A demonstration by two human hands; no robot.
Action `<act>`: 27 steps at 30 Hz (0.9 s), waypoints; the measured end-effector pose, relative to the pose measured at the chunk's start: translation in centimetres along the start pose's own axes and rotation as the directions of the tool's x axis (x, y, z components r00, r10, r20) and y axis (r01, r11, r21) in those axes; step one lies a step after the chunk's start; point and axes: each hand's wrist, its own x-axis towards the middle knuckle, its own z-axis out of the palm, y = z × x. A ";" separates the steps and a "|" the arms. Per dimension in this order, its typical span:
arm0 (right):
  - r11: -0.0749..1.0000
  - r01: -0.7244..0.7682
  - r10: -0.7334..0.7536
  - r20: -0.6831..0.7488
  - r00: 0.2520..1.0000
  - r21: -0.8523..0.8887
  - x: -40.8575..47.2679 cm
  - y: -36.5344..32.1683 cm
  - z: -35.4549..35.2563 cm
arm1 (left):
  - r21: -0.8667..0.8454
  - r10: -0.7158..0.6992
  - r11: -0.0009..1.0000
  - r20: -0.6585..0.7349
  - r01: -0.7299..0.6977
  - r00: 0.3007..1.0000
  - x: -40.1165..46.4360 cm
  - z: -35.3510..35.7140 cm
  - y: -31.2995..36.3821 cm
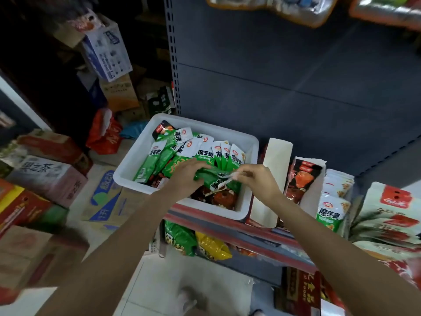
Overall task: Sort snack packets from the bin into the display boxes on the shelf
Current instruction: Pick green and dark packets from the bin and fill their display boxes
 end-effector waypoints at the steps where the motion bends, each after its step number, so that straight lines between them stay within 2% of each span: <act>1: 0.998 -0.021 0.022 0.004 1.000 -0.056 0.0 0.2 0.0 | 0.045 0.005 0.999 0.012 -0.005 1.000 0.2 0.2 0.2; 4: 0.967 -0.049 0.090 0.155 0.984 -0.249 0.3 0.8 0.4 | 0.191 -0.064 0.981 0.091 0.045 0.994 0.6 1.1 0.9; 6: 0.963 -0.019 0.076 0.204 0.976 -0.271 0.5 0.6 0.2 | 0.253 -0.094 0.965 0.095 0.067 0.991 0.7 1.6 1.3; 8: 0.981 0.024 0.005 0.149 0.989 -0.193 0.1 0.1 -0.7 | 0.232 -0.076 0.970 0.017 0.070 0.997 0.7 1.6 2.1; 10: 0.998 0.036 -0.034 0.026 0.999 -0.047 -0.5 -0.3 -2.1 | 0.151 -0.040 0.987 -0.083 0.052 0.996 0.5 1.5 3.2; 13: 0.975 0.017 0.013 -0.135 0.991 0.220 -1.6 -0.4 -4.7 | 0.012 0.002 1.000 -0.151 0.000 0.989 0.2 1.7 5.6; 15: 0.950 0.000 0.065 -0.198 0.978 0.311 -2.7 -0.1 -6.6 | -0.056 0.029 0.998 -0.116 -0.036 0.993 0.3 2.1 8.1; 18: 0.950 0.003 0.089 -0.278 0.956 0.312 -4.6 1.2 -10.0 | -0.142 0.069 0.987 -0.013 -0.070 0.998 0.8 3.8 12.0; 21: 0.960 -0.020 0.111 -0.315 0.943 0.279 -6.6 3.1 -13.4 | -0.224 0.056 0.974 0.048 -0.043 0.997 1.7 6.8 15.4; 24: 0.975 -0.070 0.140 -0.338 0.931 0.211 -8.5 5.2 -16.4 | -0.331 0.075 0.943 0.105 -0.036 0.992 2.3 9.7 18.9; 27: 0.991 -0.117 0.132 -0.343 0.930 0.065 -9.7 7.1 -19.0 | -0.417 0.034 0.908 0.196 0.052 0.980 3.0 12.2 21.0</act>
